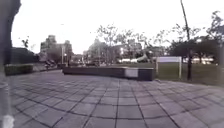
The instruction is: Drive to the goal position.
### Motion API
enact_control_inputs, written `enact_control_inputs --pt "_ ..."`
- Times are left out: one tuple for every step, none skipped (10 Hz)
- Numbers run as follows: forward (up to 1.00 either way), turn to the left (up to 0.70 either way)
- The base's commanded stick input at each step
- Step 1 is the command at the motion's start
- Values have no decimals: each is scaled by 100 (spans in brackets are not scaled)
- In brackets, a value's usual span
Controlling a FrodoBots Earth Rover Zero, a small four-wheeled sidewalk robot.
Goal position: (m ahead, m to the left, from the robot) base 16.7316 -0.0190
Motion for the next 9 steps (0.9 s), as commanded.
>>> enact_control_inputs --pt "70 17" --pt "70 2" --pt "70 0" --pt "70 0" --pt "70 0" --pt "70 0" --pt "70 0" --pt "70 0" --pt "70 0"
